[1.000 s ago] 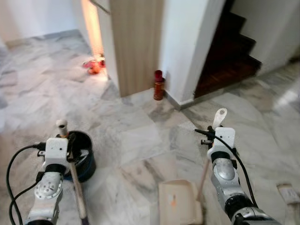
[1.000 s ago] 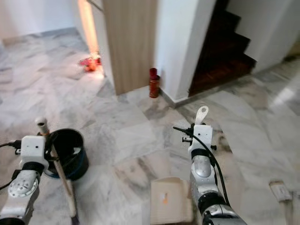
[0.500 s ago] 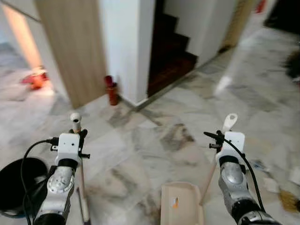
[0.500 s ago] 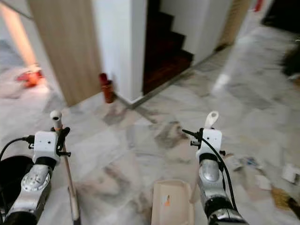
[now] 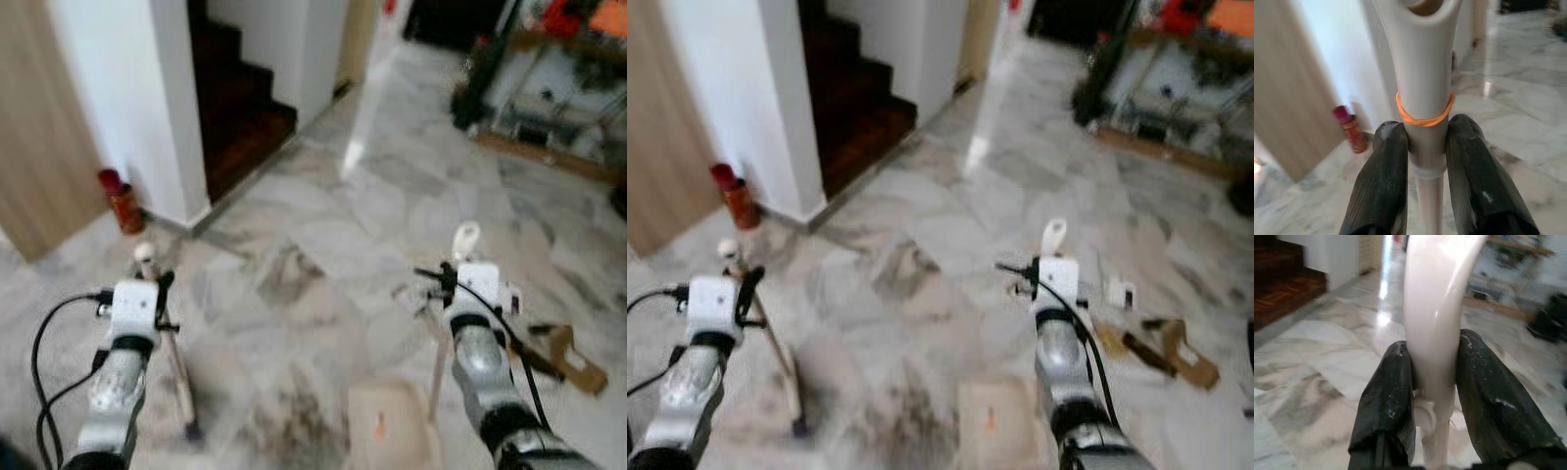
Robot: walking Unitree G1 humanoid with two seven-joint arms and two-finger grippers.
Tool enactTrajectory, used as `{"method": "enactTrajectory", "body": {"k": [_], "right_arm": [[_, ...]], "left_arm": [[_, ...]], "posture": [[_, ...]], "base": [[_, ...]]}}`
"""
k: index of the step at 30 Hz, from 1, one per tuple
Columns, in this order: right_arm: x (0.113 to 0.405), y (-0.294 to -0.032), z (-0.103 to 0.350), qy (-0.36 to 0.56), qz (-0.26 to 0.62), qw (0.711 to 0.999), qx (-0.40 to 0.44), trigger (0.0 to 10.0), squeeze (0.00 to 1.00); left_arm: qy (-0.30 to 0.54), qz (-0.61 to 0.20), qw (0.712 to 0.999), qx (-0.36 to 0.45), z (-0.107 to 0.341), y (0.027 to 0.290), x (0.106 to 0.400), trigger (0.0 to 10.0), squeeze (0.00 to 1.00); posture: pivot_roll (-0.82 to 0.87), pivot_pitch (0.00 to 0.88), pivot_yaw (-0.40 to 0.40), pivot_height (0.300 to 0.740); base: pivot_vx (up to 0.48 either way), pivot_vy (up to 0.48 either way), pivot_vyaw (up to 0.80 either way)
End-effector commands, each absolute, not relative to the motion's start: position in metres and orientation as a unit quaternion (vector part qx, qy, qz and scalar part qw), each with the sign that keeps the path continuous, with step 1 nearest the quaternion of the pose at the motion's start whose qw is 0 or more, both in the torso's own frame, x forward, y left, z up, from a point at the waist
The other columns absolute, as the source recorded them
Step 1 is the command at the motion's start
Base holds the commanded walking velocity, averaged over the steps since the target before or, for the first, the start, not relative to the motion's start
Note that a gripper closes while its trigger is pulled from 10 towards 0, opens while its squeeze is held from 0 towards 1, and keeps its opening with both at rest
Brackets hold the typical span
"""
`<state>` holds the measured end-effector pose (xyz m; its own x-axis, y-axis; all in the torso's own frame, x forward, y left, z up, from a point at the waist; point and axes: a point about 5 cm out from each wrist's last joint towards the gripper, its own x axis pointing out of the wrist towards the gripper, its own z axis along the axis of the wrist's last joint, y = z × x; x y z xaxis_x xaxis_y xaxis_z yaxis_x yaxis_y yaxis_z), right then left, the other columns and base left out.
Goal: Sweep floor
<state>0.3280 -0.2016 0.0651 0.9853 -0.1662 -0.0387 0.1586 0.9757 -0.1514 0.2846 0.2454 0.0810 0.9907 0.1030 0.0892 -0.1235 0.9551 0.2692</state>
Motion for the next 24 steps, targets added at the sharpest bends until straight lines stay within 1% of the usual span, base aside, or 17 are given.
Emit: {"method": "enactTrajectory", "body": {"k": [1,6,10,13,15,19,21,24], "right_arm": [[0.327,-0.211,0.069,0.015,-0.095,0.993,-0.076,10.0,0.00],[0.325,-0.212,0.067,0.015,-0.097,0.992,-0.074,10.0,0.00],[0.324,-0.209,0.067,0.011,-0.091,0.993,-0.077,10.0,0.00],[0.324,-0.207,0.066,0.011,-0.090,0.993,-0.074,10.0,0.00],[0.324,-0.206,0.066,0.010,-0.093,0.993,-0.069,10.0,0.00],[0.325,-0.203,0.067,0.007,-0.092,0.993,-0.067,10.0,0.00],[0.326,-0.202,0.068,0.001,-0.091,0.993,-0.068,10.0,0.00],[0.326,-0.202,0.070,-0.001,-0.097,0.994,-0.059,10.0,0.00]], "left_arm": [[-0.061,0.043,0.987,0.140,0.088,0.237,0.285,10.0,0.00],[-0.055,0.052,0.989,0.126,0.082,0.235,0.281,10.0,0.00],[-0.060,0.048,0.991,0.113,0.085,0.233,0.285,10.0,0.00],[-0.064,0.025,0.991,0.118,0.091,0.231,0.290,10.0,0.00],[-0.068,0.027,0.994,0.087,0.095,0.231,0.293,10.0,0.00],[-0.060,0.004,0.994,0.096,0.092,0.226,0.293,10.0,0.00],[-0.061,0.010,0.994,0.090,0.093,0.227,0.294,10.0,0.00],[-0.061,0.023,0.994,0.084,0.092,0.229,0.292,10.0,0.00]], "posture": [[0.12,0.000,-0.064,0.740],[0.12,0.000,-0.063,0.740],[0.13,0.000,-0.063,0.740],[0.12,0.000,-0.046,0.740],[0.12,0.000,-0.044,0.740],[0.12,0.000,-0.037,0.740],[0.11,0.000,-0.031,0.740],[0.10,0.000,-0.024,0.740]], "base": [[0.000,0.000,-0.76],[0.000,0.000,-0.72],[0.000,0.000,0.00],[0.000,0.000,0.00],[0.000,0.000,0.00],[0.000,0.000,0.00],[0.000,0.000,0.00],[0.000,0.304,0.00]]}}
